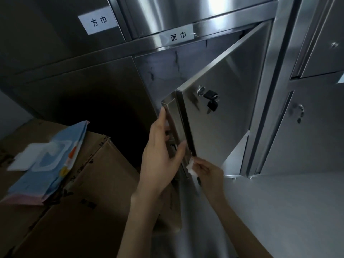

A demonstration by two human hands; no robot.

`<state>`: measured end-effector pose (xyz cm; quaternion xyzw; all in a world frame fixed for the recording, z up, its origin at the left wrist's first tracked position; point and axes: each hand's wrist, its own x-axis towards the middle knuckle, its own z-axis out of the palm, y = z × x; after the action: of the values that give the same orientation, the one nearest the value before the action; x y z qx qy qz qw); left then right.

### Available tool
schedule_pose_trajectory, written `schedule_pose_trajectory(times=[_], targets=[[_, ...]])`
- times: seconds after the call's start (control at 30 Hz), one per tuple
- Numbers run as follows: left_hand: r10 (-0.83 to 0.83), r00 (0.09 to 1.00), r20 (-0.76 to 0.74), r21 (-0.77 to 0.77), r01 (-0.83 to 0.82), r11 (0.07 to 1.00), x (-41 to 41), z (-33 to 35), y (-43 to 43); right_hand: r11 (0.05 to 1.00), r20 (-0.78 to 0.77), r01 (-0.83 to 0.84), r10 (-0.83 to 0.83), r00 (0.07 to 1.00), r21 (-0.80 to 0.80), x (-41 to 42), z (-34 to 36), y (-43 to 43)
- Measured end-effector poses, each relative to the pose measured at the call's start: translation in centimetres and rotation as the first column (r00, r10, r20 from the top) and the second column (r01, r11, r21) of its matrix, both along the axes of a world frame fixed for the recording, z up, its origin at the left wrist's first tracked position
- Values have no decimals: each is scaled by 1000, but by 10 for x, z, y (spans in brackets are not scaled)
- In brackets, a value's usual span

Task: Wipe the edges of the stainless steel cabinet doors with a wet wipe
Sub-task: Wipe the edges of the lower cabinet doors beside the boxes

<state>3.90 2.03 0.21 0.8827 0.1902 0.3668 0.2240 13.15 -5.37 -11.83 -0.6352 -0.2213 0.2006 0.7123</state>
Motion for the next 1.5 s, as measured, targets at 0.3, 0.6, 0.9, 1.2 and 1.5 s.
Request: schedule_pose_trajectory(times=[0.3, 0.6, 0.9, 1.2, 1.5], targets=[[24, 996, 83, 527, -64, 848, 18, 52, 23, 951, 164, 22, -76, 983, 308, 7, 64, 15], [-228, 973, -17, 742, 165, 650, 37, 47, 67, 990, -16, 24, -21, 1000, 139, -4, 7, 19], [-339, 936, -94, 854, 251, 455, 54, 71, 85, 943, 52, -24, 7, 999, 331, 9, 45, 32], [-550, 828, -112, 829, 383, 408, 76, 64, 72, 914, 76, -24, -8, 997, 406, 17, 48, 16], [-594, 803, -45, 786, 396, 474, 77, 58, 81, 975, 91, 126, -144, 985, 182, 1, -21, 14]])
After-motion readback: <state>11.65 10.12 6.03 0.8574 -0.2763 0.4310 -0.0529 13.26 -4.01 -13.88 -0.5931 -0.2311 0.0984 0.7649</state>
